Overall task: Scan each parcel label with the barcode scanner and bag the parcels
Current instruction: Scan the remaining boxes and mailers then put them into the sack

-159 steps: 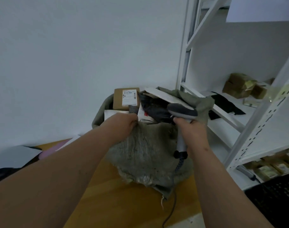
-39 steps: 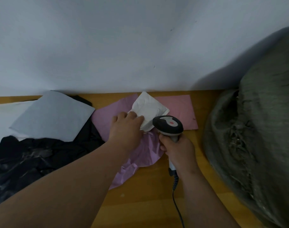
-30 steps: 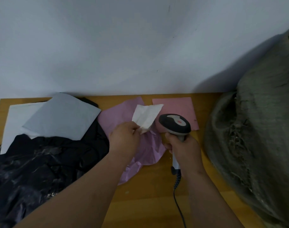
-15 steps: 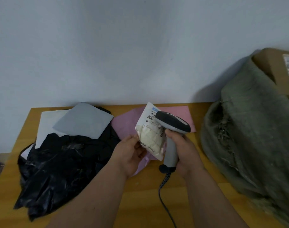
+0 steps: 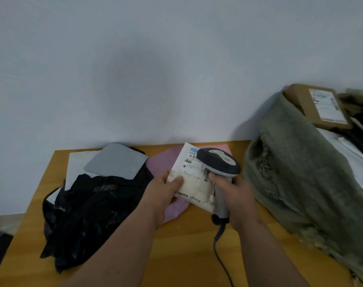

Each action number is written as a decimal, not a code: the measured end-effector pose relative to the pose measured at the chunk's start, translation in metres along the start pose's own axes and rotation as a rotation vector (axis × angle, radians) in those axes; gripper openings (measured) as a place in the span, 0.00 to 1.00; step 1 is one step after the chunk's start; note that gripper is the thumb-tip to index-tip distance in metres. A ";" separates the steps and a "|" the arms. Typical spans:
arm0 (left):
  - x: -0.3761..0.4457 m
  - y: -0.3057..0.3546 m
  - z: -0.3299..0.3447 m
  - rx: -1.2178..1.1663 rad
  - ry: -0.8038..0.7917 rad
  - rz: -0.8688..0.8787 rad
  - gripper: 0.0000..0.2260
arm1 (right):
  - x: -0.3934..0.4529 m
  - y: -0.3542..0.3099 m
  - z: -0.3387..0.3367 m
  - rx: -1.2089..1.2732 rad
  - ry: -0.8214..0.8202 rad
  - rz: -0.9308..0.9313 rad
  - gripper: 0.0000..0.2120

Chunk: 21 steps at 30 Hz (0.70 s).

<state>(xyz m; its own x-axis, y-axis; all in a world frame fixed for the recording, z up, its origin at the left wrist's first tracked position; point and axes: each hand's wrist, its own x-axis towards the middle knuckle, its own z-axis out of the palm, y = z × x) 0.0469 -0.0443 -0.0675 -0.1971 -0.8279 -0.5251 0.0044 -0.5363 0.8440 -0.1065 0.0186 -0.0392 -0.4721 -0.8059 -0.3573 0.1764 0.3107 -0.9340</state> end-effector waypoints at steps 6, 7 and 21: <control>-0.018 -0.003 -0.013 0.117 0.171 0.158 0.05 | -0.025 -0.010 -0.002 -0.028 0.070 -0.064 0.05; -0.021 -0.003 -0.014 0.125 0.193 0.189 0.05 | -0.028 -0.011 -0.002 -0.029 0.068 -0.061 0.03; -0.052 -0.002 0.015 0.226 0.301 0.337 0.08 | -0.052 -0.032 -0.025 0.099 -0.170 0.017 0.03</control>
<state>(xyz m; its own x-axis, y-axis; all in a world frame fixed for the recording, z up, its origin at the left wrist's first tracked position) 0.0419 0.0019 -0.0399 0.0704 -0.9773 -0.1997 -0.2000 -0.2099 0.9571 -0.1089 0.0630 0.0090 -0.3175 -0.8771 -0.3604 0.2709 0.2803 -0.9209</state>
